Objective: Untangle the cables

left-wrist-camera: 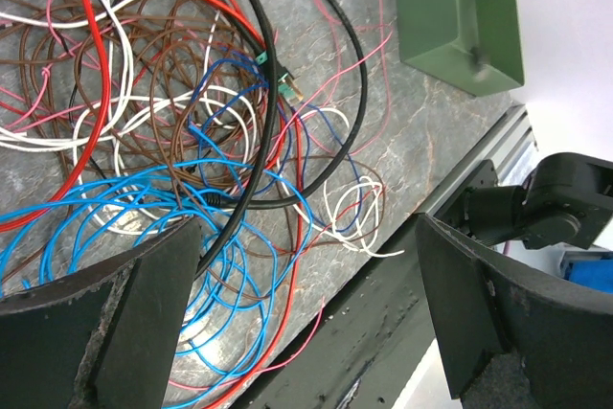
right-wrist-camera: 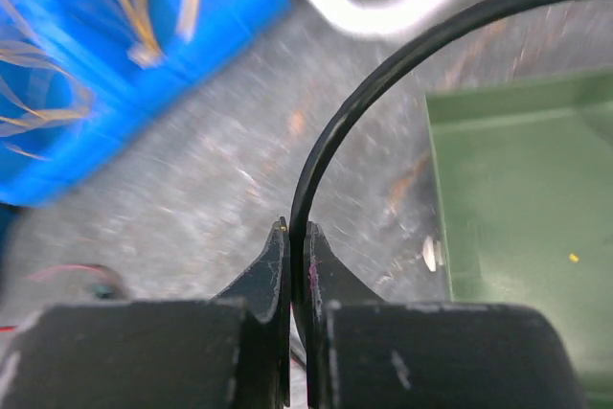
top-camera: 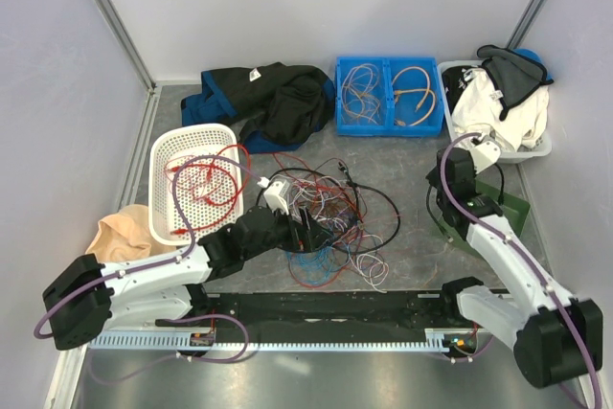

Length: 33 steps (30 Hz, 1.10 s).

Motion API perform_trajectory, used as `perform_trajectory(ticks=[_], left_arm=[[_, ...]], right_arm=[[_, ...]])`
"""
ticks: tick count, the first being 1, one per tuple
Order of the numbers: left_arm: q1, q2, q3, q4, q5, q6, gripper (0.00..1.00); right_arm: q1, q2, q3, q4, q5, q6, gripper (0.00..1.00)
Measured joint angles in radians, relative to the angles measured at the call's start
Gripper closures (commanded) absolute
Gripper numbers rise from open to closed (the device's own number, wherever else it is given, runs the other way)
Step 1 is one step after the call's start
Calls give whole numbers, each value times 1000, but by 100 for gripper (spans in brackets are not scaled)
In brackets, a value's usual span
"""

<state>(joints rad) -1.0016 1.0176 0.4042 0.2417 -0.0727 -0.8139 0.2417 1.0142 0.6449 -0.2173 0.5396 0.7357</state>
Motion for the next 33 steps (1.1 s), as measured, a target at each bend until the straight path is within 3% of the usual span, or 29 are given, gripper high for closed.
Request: perform_trajectory(ticks=[6, 13, 33], left_arm=[[0, 27, 0, 13, 6, 0, 0], [0, 29, 0, 40, 27, 0, 0], [0, -19, -51, 48, 30, -1, 0]], right_arm=[[2, -144, 92, -105, 87, -34, 100], [-9, -254, -1, -112, 193, -66, 100], [-115, -104, -52, 39, 163, -68, 100]])
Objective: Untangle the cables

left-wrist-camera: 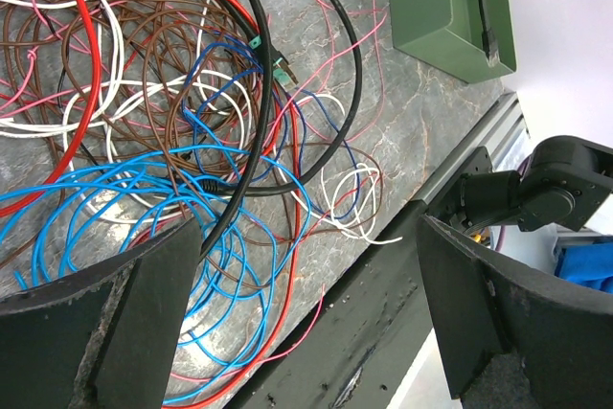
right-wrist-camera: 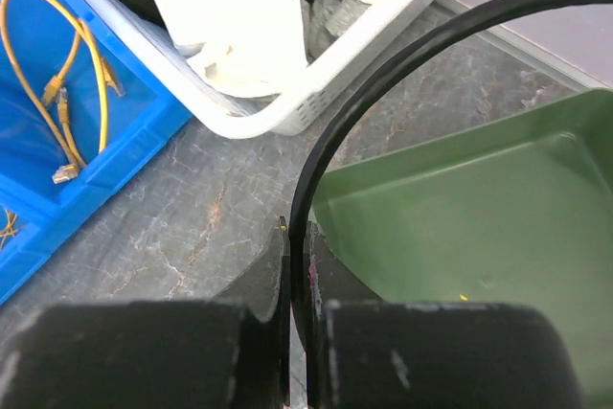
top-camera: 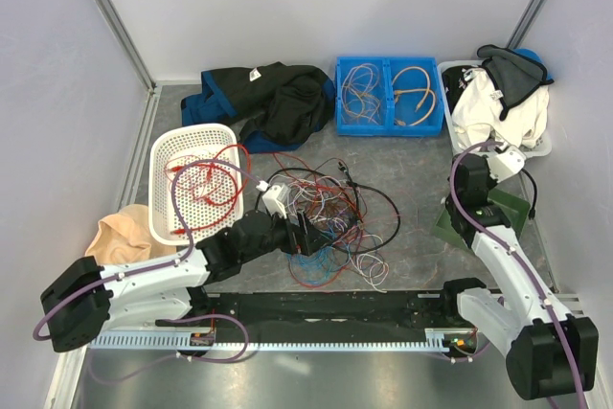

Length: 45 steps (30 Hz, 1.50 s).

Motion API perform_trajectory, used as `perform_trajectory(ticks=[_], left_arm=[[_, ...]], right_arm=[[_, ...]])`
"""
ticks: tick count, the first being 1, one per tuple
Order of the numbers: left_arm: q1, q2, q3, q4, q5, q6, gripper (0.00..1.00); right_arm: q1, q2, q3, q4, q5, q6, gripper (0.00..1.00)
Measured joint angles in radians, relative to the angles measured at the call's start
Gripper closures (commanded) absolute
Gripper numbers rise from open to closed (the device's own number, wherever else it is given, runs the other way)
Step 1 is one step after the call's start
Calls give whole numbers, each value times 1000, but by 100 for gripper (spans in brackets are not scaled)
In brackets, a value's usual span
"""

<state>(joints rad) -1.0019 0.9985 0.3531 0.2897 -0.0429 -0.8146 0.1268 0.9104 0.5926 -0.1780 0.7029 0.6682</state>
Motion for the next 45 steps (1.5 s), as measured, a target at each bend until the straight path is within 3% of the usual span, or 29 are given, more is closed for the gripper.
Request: perform_trajectory(ticks=[16, 32, 45], left_arm=[[0, 62, 0, 5, 19, -11, 0], [-13, 235, 52, 5, 50, -30, 0], [-21, 247, 77, 5, 53, -30, 1]], right_arm=[[12, 14, -156, 134, -62, -6, 100], [129, -23, -128, 135, 65, -74, 100], [140, 48, -130, 141, 58, -52, 100]])
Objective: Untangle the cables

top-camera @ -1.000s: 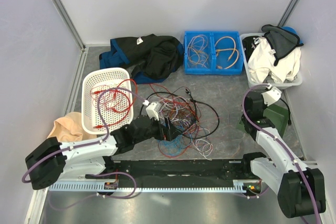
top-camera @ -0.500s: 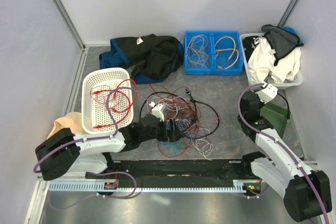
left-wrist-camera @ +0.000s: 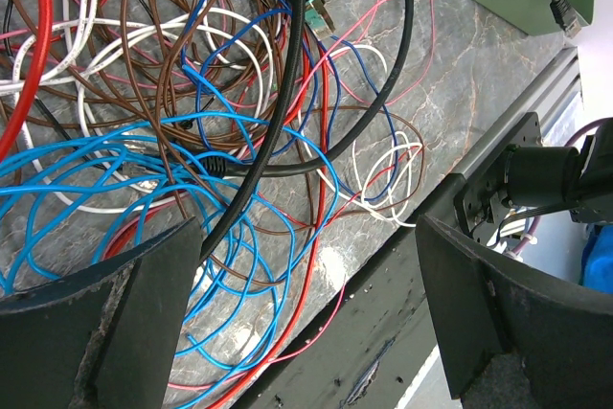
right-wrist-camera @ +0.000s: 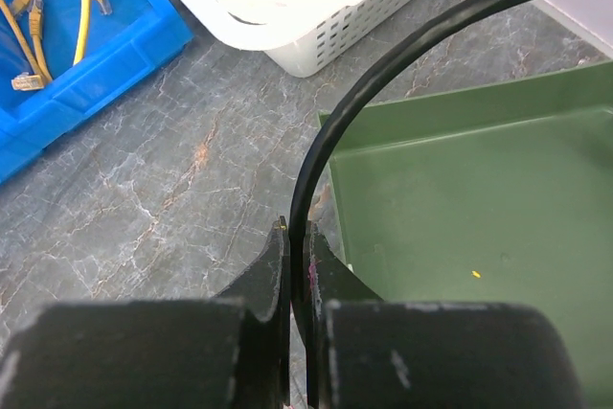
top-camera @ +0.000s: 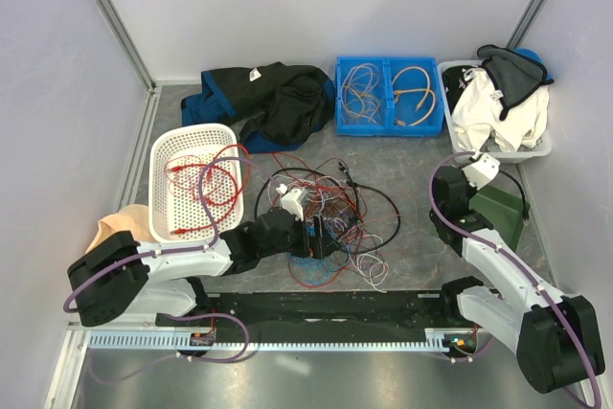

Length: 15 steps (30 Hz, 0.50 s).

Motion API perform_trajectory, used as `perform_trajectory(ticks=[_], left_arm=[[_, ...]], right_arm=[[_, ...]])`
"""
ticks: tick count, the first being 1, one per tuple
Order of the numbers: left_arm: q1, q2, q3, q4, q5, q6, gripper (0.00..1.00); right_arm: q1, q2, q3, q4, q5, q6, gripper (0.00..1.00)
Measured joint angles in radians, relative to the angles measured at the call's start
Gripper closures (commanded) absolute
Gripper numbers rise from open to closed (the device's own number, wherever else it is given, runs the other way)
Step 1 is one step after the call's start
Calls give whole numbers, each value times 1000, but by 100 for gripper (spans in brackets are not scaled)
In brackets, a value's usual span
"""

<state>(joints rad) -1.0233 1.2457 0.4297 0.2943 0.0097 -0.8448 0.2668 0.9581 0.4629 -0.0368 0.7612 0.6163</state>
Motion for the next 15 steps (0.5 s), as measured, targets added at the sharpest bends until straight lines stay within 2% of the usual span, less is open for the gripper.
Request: perform_trajectory(ticks=[15], left_arm=[[0, 0, 0, 0, 0, 0, 0]], right_arm=[[6, -11, -29, 40, -67, 72, 100]])
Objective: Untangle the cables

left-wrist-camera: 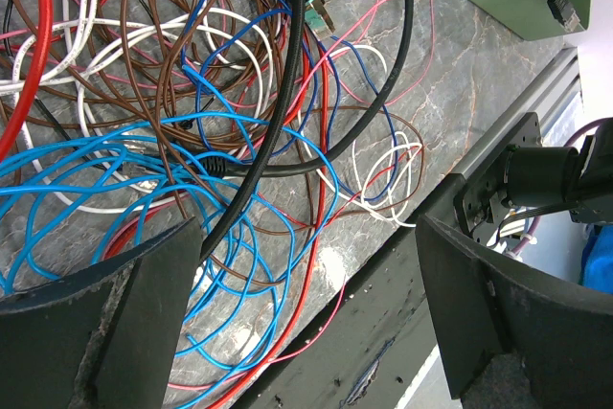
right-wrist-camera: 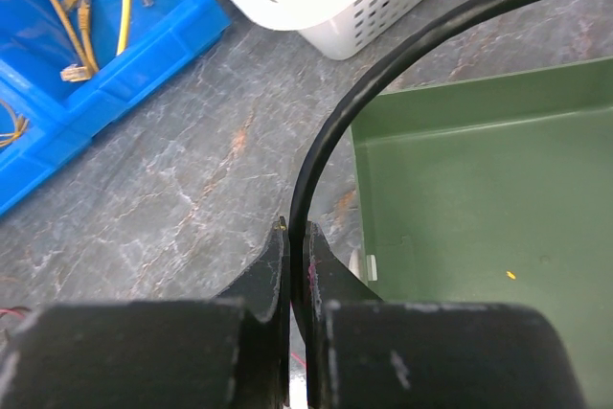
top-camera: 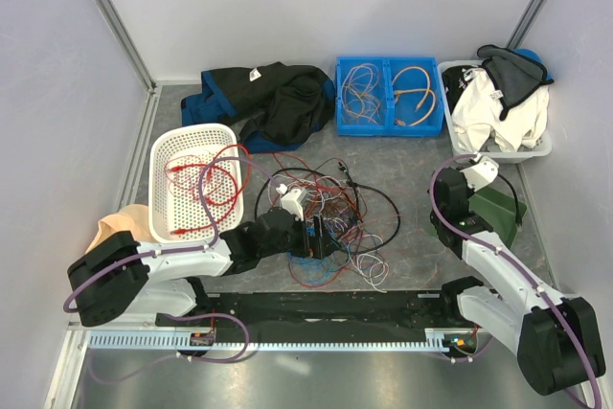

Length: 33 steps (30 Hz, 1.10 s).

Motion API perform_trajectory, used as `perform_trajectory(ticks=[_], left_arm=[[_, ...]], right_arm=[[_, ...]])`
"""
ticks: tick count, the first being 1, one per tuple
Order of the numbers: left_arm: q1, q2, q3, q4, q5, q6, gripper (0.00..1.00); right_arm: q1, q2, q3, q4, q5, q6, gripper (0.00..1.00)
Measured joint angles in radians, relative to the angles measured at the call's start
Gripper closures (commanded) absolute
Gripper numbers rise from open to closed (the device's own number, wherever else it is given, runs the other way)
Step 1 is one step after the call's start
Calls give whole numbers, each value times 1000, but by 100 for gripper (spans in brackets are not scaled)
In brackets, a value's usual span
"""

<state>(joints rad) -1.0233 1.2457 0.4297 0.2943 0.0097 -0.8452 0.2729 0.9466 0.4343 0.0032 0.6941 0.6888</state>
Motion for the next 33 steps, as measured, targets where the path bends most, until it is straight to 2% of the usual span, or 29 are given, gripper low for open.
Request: perform_trajectory(ticks=[33], left_arm=[[0, 6, 0, 1, 0, -2, 0]], right_arm=[[5, -16, 29, 13, 0, -38, 100]])
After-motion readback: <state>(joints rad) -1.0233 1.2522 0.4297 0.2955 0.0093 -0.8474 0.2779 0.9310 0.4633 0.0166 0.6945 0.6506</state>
